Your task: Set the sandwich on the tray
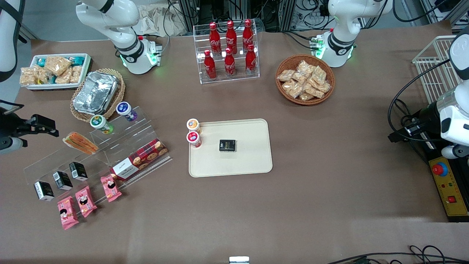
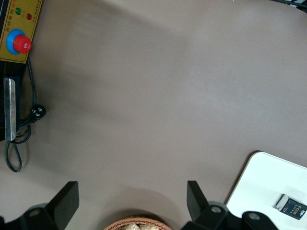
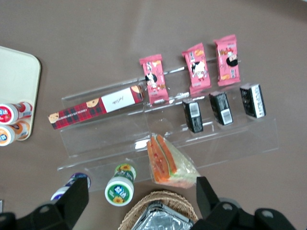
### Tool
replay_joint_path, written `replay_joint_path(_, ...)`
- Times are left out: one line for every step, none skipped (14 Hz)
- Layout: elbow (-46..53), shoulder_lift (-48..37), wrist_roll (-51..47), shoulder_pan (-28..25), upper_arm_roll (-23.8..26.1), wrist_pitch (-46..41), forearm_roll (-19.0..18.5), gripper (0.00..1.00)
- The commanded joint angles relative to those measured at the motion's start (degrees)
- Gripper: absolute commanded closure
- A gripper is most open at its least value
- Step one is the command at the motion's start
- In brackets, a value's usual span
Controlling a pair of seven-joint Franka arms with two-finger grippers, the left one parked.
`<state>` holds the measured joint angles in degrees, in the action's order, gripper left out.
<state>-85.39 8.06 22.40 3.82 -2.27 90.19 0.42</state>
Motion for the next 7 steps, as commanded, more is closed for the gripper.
replay_joint_path(-7.41,-5.06,0.27,0.83,-0.1,1.39,-0.94,0.0)
replay_joint_path(-9.77,-6.37,0.62,1.27,-0.11,2.61,-0.94,0.0)
replay_joint_path(-13.1,-8.13,2.02,1.45,-0.28,4.19,-0.94,0.0)
replay_joint_path(-17.75,-10.41,4.64,1.54,-1.33,7.95,-0.94,0.0)
replay_joint_path(-22.49,-12.87,7.63,1.63,-2.12,12.33,-0.94,0.0)
replay_joint_path(-25.76,-14.28,9.31,1.8,-3.0,15.08,-0.86,0.0)
replay_joint_path(-26.84,-14.38,10.02,1.8,-3.79,15.71,-0.77,0.0)
